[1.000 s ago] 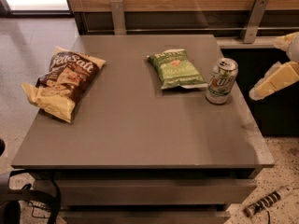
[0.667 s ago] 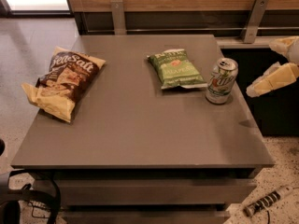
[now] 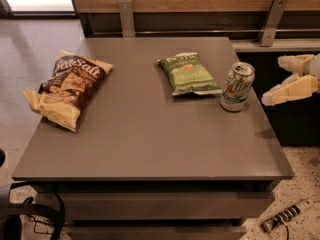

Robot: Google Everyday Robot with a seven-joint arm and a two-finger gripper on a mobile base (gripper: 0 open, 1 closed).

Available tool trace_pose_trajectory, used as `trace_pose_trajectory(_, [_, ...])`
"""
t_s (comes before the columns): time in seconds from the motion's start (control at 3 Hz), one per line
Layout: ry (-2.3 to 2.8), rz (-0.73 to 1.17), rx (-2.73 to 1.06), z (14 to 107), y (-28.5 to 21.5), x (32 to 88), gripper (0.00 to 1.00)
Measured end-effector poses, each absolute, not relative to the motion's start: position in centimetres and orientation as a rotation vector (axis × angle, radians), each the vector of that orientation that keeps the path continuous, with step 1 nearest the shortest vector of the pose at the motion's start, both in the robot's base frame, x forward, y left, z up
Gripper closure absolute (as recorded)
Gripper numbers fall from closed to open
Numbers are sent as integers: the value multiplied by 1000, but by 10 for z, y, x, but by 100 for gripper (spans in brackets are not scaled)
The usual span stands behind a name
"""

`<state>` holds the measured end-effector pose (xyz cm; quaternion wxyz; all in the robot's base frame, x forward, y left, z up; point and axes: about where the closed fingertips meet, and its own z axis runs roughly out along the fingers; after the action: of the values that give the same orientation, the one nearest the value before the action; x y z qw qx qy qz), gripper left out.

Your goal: Move 7up can near brown chip bag

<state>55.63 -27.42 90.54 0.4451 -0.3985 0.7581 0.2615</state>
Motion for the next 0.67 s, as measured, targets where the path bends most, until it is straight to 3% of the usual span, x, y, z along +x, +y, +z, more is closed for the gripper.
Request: trace_pose_trajectory(0.67, [1848,710,-955,899,-266,557,0])
